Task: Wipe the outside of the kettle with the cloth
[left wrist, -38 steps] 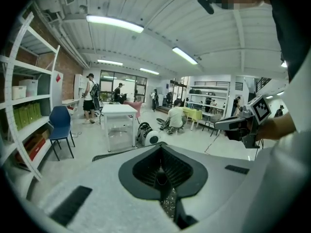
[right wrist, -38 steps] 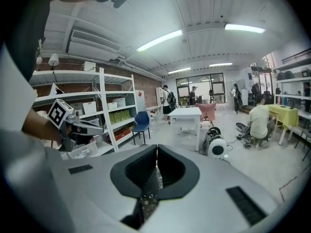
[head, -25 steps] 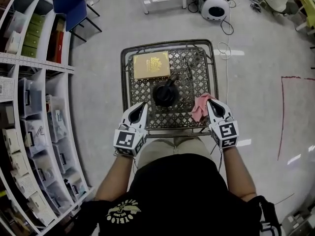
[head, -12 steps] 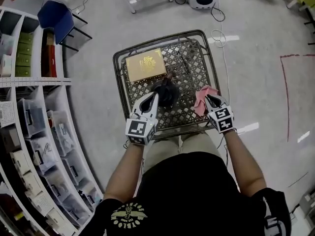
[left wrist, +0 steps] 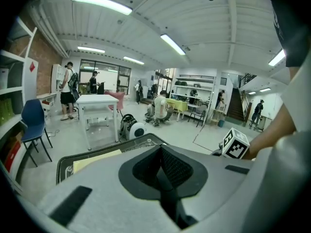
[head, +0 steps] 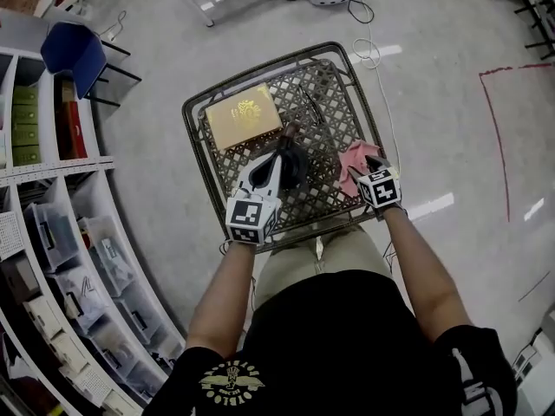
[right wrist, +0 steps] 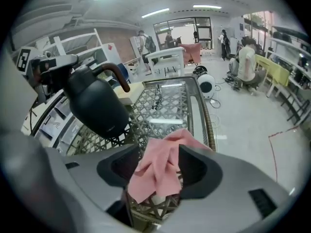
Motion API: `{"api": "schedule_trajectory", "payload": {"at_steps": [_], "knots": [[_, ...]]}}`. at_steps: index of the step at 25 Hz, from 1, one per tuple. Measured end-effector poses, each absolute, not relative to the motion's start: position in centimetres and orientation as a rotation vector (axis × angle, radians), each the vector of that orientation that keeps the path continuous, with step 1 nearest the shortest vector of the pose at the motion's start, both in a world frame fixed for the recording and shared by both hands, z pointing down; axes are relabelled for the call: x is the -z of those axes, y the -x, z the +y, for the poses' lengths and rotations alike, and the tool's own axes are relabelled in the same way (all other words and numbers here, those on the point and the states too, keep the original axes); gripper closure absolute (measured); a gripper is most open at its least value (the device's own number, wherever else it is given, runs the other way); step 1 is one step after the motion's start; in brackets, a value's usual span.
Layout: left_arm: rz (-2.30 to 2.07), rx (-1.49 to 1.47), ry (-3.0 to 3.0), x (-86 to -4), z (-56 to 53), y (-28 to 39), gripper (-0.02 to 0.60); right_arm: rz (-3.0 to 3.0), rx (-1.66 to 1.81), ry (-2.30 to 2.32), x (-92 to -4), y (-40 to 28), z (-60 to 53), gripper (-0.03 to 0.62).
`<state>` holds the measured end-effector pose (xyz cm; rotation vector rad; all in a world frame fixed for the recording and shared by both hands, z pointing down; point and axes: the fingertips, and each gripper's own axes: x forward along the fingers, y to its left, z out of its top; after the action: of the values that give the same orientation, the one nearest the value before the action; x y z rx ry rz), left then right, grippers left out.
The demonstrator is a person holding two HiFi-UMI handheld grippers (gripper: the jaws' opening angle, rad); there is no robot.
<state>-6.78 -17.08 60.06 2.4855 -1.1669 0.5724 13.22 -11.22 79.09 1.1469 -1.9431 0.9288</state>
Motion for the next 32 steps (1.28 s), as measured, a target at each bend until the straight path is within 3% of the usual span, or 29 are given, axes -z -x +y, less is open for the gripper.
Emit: {"api": "schedule_trajectory", "payload": {"at_steps": [14,16,18,32], "knots": [[-1.021,-0.714,-2.502,-61.5,-16.9,5.8,0.575,-1.854,-0.783,-1.041,-85.1,-12.3,-11.0,0.368],[-0.979,-0.750,-2.509,-61.5,-16.7,5.5,0.575,-1.868,-0.719,-1.018,-85.4,-12.2,-11.1,0.400],[-0.947,-0.752,-2.531,-61.2,-16.4,5.0,0.575,-1.868,-0.672,-0.989,-85.2,-12.1,-10.8,0.533],[-0.839,-0.852,-2.582,-62.3,-16.0,4.9,0.575,-2.248,-0.546,-0.711,-72.7,1.9,-6.7,0.548]]}}
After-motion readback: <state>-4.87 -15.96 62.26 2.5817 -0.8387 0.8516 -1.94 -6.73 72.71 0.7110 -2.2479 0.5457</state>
